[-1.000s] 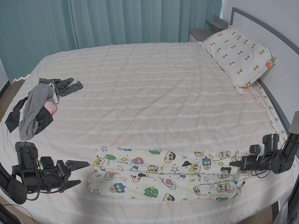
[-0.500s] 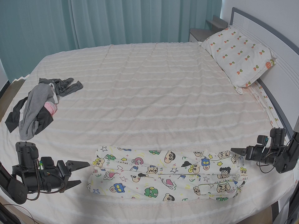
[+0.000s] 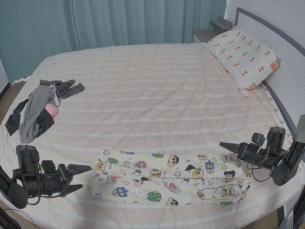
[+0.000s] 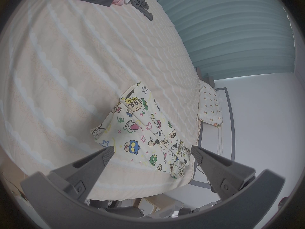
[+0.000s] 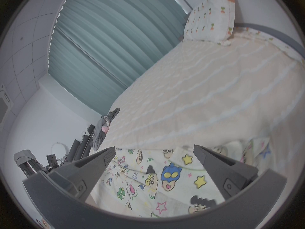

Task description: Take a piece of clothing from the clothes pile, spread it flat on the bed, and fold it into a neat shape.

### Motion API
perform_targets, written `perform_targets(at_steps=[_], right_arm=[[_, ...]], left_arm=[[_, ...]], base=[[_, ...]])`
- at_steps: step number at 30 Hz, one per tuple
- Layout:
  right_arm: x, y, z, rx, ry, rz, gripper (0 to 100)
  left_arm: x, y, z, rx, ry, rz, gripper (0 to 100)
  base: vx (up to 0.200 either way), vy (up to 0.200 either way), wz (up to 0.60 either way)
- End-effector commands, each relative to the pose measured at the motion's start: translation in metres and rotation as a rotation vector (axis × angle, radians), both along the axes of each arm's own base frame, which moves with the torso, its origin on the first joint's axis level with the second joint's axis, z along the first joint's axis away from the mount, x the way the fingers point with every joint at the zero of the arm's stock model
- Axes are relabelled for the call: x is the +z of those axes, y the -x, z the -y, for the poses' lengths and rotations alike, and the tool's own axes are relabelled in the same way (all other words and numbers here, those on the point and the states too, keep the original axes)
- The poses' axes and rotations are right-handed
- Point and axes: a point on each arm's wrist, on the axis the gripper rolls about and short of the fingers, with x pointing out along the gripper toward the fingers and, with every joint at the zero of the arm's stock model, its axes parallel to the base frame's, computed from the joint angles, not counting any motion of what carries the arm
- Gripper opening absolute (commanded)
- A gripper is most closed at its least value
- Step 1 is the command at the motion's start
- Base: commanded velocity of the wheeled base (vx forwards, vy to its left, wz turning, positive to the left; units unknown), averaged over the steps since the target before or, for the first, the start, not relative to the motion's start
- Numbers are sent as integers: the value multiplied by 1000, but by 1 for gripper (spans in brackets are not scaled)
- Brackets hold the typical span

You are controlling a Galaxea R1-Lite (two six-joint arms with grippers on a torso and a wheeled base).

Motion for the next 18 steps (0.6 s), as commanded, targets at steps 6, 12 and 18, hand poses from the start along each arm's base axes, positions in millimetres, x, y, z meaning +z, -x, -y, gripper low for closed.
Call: perform_targets(at_steps=[6,12,18], right_arm=[[-68,-2,5,-36,4,-156,100],[-76,-3,12,-56,2,-179,100],[-47,-3,12,-59,-19,-87,100]], left_arm=[[-1,0,0,0,0,-4,100],[-1,0,0,0,0,-5,100],[1,-1,0,0,-1,8,100]], base=[[0,0,0],[0,0,0],[0,0,0]])
